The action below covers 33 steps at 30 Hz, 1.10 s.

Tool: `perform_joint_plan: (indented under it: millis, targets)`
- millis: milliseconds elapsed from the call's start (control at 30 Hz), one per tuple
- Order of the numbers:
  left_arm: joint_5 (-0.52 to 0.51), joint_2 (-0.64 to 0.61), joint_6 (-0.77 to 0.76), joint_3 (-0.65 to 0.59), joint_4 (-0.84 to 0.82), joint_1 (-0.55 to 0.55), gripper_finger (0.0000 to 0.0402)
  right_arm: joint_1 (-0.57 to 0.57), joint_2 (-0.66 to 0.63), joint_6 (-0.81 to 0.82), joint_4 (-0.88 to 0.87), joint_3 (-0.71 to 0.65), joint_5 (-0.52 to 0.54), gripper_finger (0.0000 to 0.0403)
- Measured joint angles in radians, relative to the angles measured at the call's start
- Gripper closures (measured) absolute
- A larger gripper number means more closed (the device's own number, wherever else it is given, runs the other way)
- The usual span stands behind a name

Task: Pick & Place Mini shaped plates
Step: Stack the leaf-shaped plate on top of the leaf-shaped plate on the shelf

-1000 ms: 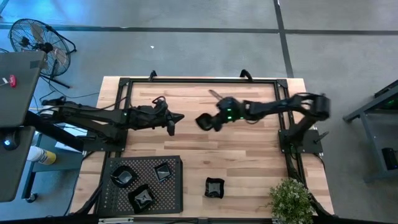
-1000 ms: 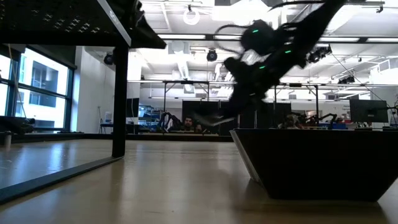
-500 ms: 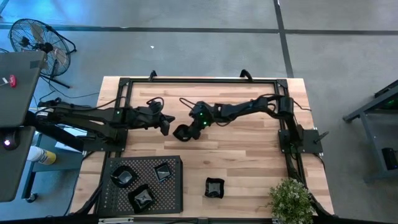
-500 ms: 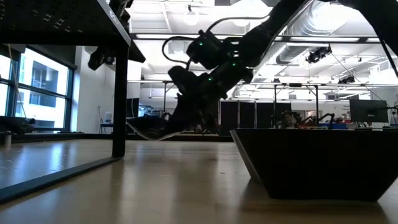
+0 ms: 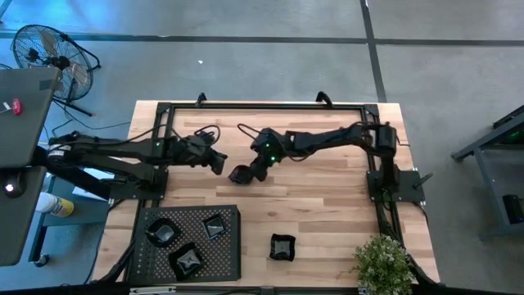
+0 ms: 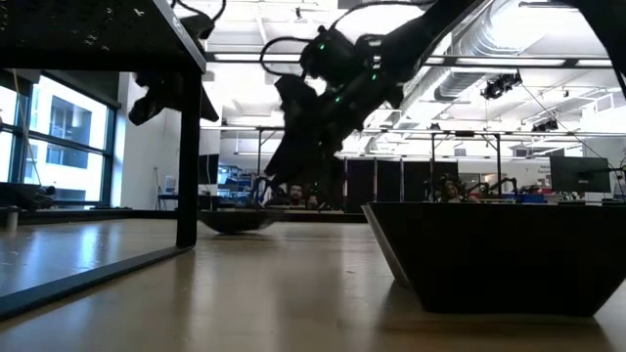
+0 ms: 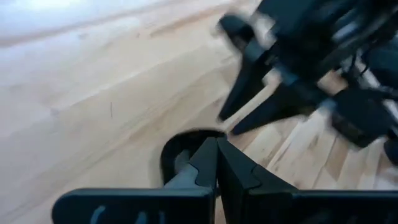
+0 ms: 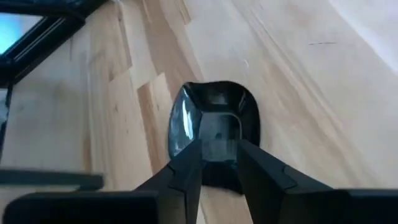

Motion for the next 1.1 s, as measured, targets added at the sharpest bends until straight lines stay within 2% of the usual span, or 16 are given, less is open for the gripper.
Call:
perform_joint_plan:
  millis: [133, 233, 333, 400, 600, 733, 900, 1100]
  targets:
    - [0.077, 0.047, 0.036, 0.000, -0.004, 0.043, 0.0401, 0.002, -0.083, -0.063, -0.112, 0.000, 0.027, 0.0314]
    - [0.105, 0.111, 0.037, 0.000, -0.005, 0.051, 0.0401, 0.020, -0.146, -0.123, -0.184, -0.001, 0.112, 0.0345]
    - [0.127, 0.179, 0.037, 0.000, 0.018, 0.051, 0.0390, 0.032, -0.203, -0.161, -0.210, -0.001, 0.124, 0.0386]
    - [0.146, 0.225, 0.024, -0.001, 0.026, 0.051, 0.0373, 0.036, -0.235, -0.175, -0.219, -0.001, 0.126, 0.0398]
    - [0.140, 0.342, -0.101, 0.008, 0.065, 0.051, 0.0303, 0.039, -0.289, -0.182, -0.218, -0.001, 0.165, 0.0381]
    - [0.153, 0.399, -0.137, 0.008, 0.088, 0.063, 0.0277, 0.039, -0.296, -0.190, -0.218, -0.001, 0.165, 0.0384]
    - [0.180, 0.464, -0.130, 0.008, 0.144, 0.062, 0.0278, 0.039, -0.296, -0.204, -0.220, -0.001, 0.165, 0.0398]
    - [0.195, 0.537, -0.155, 0.006, 0.170, 0.062, 0.0312, 0.039, -0.296, -0.209, -0.220, -0.001, 0.172, 0.0398]
